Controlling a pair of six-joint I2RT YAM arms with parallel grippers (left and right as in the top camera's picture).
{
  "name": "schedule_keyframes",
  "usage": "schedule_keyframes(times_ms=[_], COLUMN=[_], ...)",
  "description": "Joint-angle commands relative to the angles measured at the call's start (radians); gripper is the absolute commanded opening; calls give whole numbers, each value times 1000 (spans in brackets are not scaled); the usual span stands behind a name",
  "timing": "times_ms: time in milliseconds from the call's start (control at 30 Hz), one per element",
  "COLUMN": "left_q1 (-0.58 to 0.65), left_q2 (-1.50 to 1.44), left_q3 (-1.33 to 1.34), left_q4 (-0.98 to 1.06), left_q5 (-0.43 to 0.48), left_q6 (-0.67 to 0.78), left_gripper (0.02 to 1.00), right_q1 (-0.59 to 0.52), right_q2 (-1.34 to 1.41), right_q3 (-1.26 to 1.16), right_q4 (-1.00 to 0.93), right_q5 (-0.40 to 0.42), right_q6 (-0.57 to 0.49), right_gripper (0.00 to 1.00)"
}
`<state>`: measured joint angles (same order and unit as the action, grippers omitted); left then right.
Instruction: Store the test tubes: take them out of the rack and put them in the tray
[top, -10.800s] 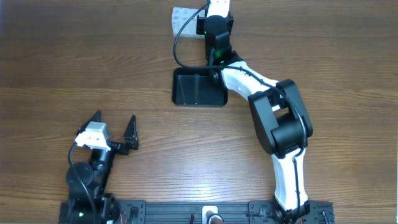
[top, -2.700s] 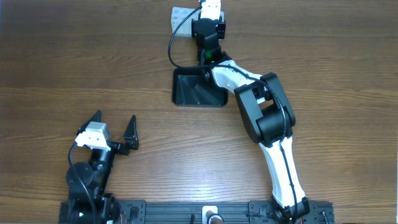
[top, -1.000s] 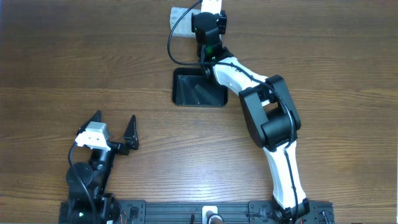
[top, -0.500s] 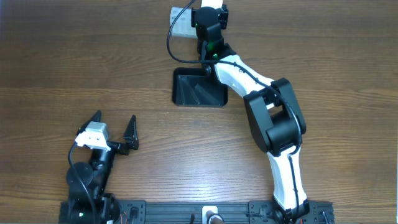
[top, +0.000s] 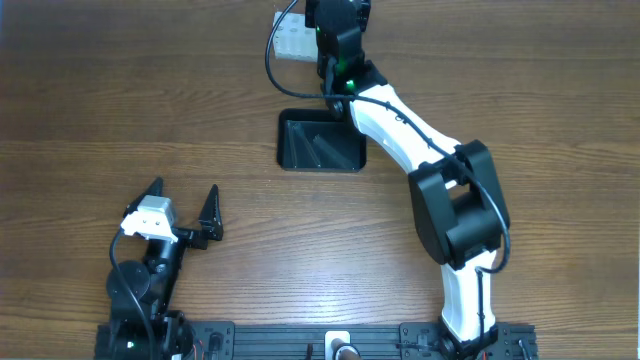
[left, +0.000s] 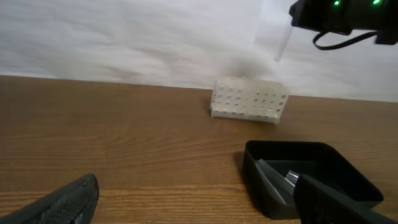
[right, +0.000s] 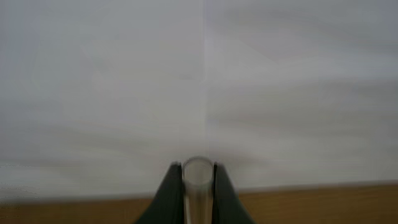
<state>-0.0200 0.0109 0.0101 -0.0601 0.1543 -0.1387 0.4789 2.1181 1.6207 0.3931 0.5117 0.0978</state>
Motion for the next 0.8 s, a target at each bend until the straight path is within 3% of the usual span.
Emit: schedule_keyframes(times_ms=[33,333,600,800], left_q1=[6,6,6,6], left_q2=[-6,-6,-6,-6], left_q3=[-4,-4,-4,-4], left_q4=[-2,-2,-2,-2], left_q5=[10,10,10,10], left_q6=[-6,-6,-6,-6], left_gripper=[998,998,998,998], right_q1=[20,29,51,86], right_q2=[-100,-261,-278,-311], right_q3=[16,14,-14,-144], right_q4=[-167,-671,-892,-865], right_q5=[6,-3,-2,-6], right_q6=[29,400,523,541], right_gripper=[12,14,16,16])
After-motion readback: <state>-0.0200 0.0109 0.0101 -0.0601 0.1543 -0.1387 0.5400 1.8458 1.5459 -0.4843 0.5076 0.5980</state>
